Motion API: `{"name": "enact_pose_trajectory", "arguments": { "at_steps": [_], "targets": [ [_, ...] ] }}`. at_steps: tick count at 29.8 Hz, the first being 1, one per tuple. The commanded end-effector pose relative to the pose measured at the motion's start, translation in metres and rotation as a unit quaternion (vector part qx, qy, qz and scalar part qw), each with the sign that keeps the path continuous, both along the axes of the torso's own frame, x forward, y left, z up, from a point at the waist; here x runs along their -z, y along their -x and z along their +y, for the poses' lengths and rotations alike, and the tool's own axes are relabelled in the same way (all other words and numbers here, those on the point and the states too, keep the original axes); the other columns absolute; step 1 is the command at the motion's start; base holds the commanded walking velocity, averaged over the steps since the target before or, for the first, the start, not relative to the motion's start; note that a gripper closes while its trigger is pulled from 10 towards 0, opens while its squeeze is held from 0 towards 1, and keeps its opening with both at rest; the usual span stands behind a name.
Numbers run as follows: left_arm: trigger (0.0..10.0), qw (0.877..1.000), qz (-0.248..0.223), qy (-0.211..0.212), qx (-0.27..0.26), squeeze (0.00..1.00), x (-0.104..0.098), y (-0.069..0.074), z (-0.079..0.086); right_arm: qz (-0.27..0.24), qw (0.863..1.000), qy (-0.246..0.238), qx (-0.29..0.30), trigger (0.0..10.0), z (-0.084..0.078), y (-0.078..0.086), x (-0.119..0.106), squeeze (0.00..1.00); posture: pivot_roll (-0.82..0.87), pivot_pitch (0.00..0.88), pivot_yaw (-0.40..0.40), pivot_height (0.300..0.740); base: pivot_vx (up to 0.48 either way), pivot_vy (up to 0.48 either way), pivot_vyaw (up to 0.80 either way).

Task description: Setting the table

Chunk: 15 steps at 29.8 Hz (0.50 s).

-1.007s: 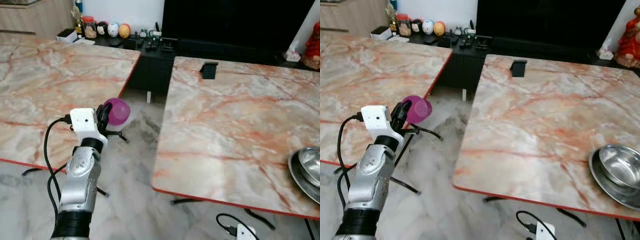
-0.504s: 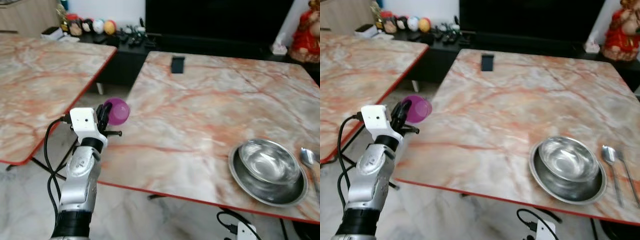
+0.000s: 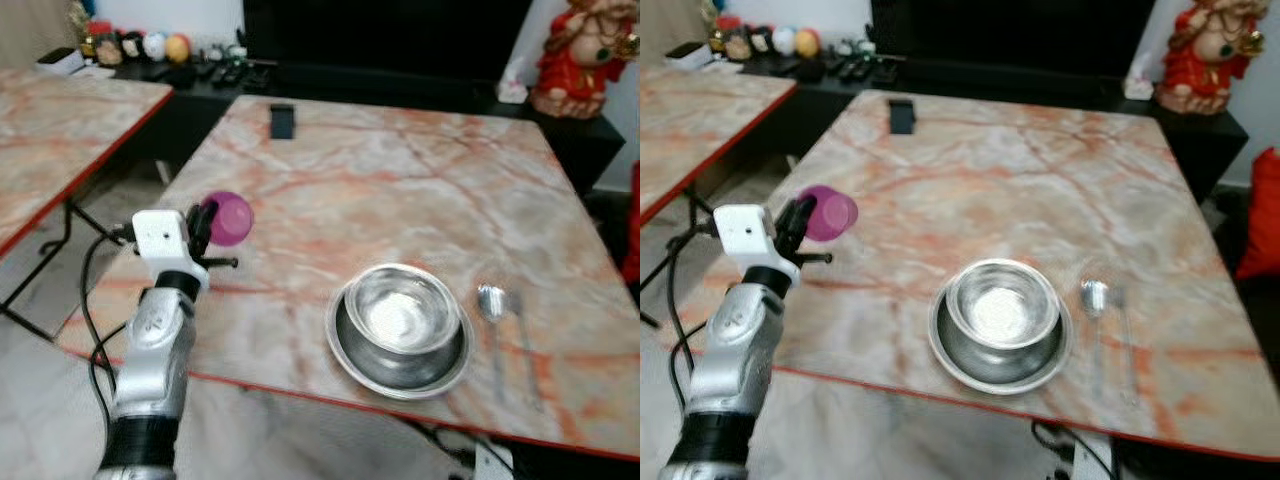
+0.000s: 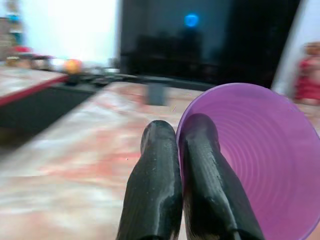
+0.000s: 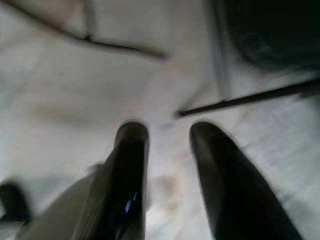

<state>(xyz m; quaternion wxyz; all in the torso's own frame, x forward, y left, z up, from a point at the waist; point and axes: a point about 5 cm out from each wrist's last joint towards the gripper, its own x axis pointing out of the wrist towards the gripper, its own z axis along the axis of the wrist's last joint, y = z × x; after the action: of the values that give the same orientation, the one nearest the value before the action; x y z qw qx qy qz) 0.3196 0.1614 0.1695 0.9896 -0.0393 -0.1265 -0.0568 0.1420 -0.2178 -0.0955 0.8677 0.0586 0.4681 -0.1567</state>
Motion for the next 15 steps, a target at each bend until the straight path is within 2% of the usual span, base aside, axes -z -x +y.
{"name": "enact_pose_trajectory", "arguments": {
  "at_steps": [1,12,15],
  "targets": [
    [10.0,1.0,-0.008,-0.006,-0.01,0.0,-0.007,-0.003,0.01,-0.003,1.0,-0.004,-0.002,10.0,0.003,-0.003,-0.001,0.0,0.02,0.0,-0.042,0.74,0.0,0.0,0.0],
    [10.0,1.0,0.002,-0.002,0.009,0.0,-0.023,-0.016,0.01,-0.004,1.0,-0.004,-0.006,10.0,0.002,-0.004,-0.001,0.0,0.02,0.0,-0.048,0.74,0.0,0.0,0.0],
    [10.0,0.999,0.024,-0.002,0.039,0.0,-0.033,-0.029,0.005,-0.004,1.0,-0.005,-0.007,10.0,0.003,-0.005,-0.001,0.0,0.02,0.0,-0.049,0.74,0.0,0.0,0.0]
  ]
}}
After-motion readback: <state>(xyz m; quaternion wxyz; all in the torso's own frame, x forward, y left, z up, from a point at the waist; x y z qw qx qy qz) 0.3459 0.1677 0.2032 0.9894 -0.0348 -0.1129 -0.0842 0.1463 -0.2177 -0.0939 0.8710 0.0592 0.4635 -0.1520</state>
